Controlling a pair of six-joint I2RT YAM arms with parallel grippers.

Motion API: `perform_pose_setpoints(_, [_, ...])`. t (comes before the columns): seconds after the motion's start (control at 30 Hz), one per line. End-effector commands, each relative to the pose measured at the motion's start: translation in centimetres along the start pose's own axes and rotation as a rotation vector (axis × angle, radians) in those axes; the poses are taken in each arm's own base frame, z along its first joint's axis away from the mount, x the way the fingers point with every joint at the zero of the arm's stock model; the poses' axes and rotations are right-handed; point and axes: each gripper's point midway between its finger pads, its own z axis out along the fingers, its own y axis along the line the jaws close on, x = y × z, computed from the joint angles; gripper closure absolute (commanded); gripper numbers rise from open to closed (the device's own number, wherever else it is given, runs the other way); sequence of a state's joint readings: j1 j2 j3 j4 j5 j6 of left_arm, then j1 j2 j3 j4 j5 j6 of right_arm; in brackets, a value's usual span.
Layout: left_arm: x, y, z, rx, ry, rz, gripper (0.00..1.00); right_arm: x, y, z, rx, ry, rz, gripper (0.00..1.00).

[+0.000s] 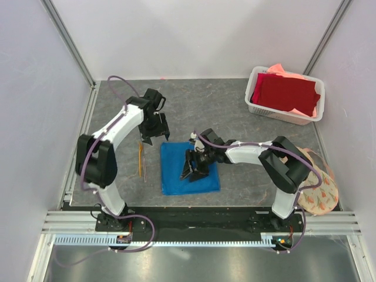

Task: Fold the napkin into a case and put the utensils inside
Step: Move the lower triangle-folded napkin to the center of the board.

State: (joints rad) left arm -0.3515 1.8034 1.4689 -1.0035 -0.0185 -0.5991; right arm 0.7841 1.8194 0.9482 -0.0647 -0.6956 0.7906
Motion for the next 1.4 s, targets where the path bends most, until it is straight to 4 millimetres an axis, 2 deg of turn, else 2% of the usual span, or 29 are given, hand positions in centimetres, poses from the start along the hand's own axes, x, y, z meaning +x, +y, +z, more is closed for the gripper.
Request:
perform_pose_setpoints(0.0, [1.8,-1.5,-3.0,0.169,-0.011,0.077,0.27,-1.5,-1.4,-4.1,0.117,-0.051,-0.045,0.34])
perform_pose_setpoints(0.03, [2.4,-1.6,-3.2,0.193,-0.001,0.080,0.28,-0.7,-2.5,-4.6,0.164,-0.031,-0.016,0.36])
perform_pose_setpoints(0.07, [3.7,-1.8,-3.5,0.233,0.027,0.081,0.32,-0.6,-2.9,-5.0,0.184,-0.036,-0.027,0.38])
perform_pose_setpoints(0.13, [4.6,-2.2,-3.9,0.289,0.040,0.084,0.37,-0.3,-4.3,-6.0,0.257,-0.055,-0.013,0.42])
perform_pose_setpoints(0.2, [6.6,-2.7,-4.3,0.367,0.096,0.069,0.43,-0.1,-5.5,-7.0,0.334,-0.077,-0.005,0.49])
perform_pose_setpoints(0.23, [7.1,-3.2,-4.4,0.401,0.105,0.062,0.45,0.2,-5.6,-7.5,0.344,-0.089,-0.007,0.51])
perform_pose_setpoints(0.27, [8.6,-3.2,-4.3,0.434,0.153,0.050,0.48,0.3,-6.0,-7.9,0.357,-0.099,0.001,0.54])
perform_pose_setpoints(0.33, [9.6,-3.5,-4.1,0.466,0.175,0.022,0.51,0.9,-6.8,-8.6,0.392,-0.119,0.019,0.61])
perform_pose_setpoints(0.37, [10.8,-2.9,-3.4,0.455,0.205,0.009,0.51,0.9,-7.3,-9.0,0.401,-0.131,0.034,0.62])
perform_pose_setpoints(0.53, [13.8,-2.4,-3.0,0.451,0.249,-0.015,0.51,3.2,-11.1,-10.0,0.476,-0.120,0.105,0.68])
perform_pose_setpoints(0.63, [14.7,-1.9,-3.1,0.449,0.254,-0.028,0.51,4.1,-12.9,-10.4,0.519,-0.116,0.141,0.70])
perform_pose_setpoints(0.77, [15.1,-1.2,-2.8,0.428,0.250,-0.063,0.48,4.0,-14.4,-11.8,0.624,-0.153,0.153,0.72])
perform_pose_setpoints(0.87, [14.9,-0.7,-2.8,0.403,0.217,-0.095,0.43,3.5,-14.2,-12.9,0.663,-0.184,0.149,0.71])
perform_pose_setpoints(0.97, [14.4,-0.7,-3.1,0.399,0.188,-0.119,0.41,2.1,-13.2,-15.1,0.723,-0.264,0.130,0.71])
perform_pose_setpoints(1.0, [14.2,-0.7,-3.2,0.397,0.180,-0.118,0.41,1.3,-12.7,-16.2,0.756,-0.291,0.111,0.69])
perform_pose_setpoints(1.07, [13.6,-0.5,-3.3,0.390,0.152,-0.127,0.41,0.5,-11.7,-16.9,0.751,-0.310,0.088,0.65])
perform_pose_setpoints(1.1, [13.3,-0.4,-3.2,0.390,0.142,-0.133,0.41,-0.5,-10.7,-17.3,0.737,-0.333,0.059,0.64])
perform_pose_setpoints(1.2, [12.1,-0.7,-2.7,0.417,0.143,-0.155,0.44,-2.0,-9.3,-17.2,0.703,-0.352,0.025,0.62])
perform_pose_setpoints(1.27, [11.3,-1.4,-2.6,0.452,0.157,-0.157,0.48,-2.9,-7.9,-16.3,0.629,-0.355,0.003,0.62])
perform_pose_setpoints(1.3, [11.1,-1.6,-2.0,0.442,0.177,-0.161,0.48,-3.4,-7.4,-15.7,0.598,-0.344,-0.007,0.62])
perform_pose_setpoints(1.37, [10.2,-2.5,-2.1,0.467,0.168,-0.153,0.48,-4.4,-5.7,-14.6,0.510,-0.337,-0.034,0.63])
